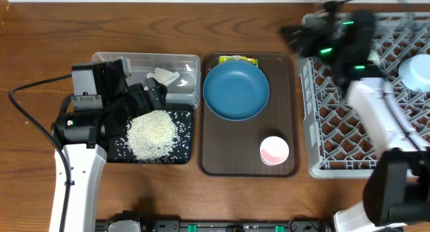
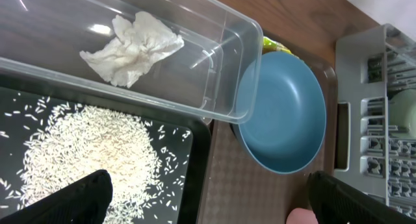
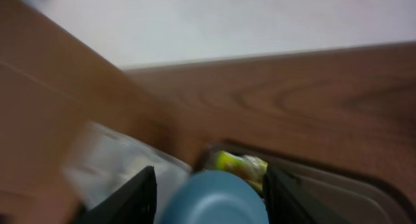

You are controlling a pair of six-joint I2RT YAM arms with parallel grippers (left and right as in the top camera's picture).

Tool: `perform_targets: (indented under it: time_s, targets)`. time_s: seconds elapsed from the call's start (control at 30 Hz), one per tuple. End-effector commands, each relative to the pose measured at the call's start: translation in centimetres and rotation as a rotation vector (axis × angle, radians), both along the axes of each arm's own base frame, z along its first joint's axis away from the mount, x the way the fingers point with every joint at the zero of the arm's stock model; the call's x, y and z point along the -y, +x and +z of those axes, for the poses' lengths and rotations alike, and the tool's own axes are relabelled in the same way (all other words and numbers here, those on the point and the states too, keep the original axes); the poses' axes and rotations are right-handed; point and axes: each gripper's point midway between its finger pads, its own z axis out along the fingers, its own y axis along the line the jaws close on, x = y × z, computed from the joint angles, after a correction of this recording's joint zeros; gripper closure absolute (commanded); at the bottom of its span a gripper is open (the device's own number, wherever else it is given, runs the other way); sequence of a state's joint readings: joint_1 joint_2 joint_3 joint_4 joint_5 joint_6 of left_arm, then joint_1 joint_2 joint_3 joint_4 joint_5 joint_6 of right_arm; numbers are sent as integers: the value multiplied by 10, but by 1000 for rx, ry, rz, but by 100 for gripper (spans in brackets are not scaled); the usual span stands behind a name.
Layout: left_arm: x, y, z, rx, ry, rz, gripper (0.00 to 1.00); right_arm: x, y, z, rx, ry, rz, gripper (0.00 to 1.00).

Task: Sort waste into correct bins and load items into the dishwasher rack
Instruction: 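Reach the right gripper left to the blue plate on the brown tray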

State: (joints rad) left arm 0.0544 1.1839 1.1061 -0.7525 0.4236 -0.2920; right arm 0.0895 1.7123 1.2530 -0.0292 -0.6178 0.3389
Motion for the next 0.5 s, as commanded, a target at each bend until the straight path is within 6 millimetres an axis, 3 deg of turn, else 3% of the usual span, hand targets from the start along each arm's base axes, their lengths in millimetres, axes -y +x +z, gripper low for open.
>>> perform_targets:
  time_s: [0.0,0.2,0.47]
  targets:
    - [1,2,3,8,-6,-7,2,-4,6,-17,135,-406,-94,47]
    - [1,2,3,8,-6,-7,2,-44,-23,-44,108,-642,-63,45]
    - [1,2,3,8,-6,-7,2,-96,-63,-63,52,-624,114,41]
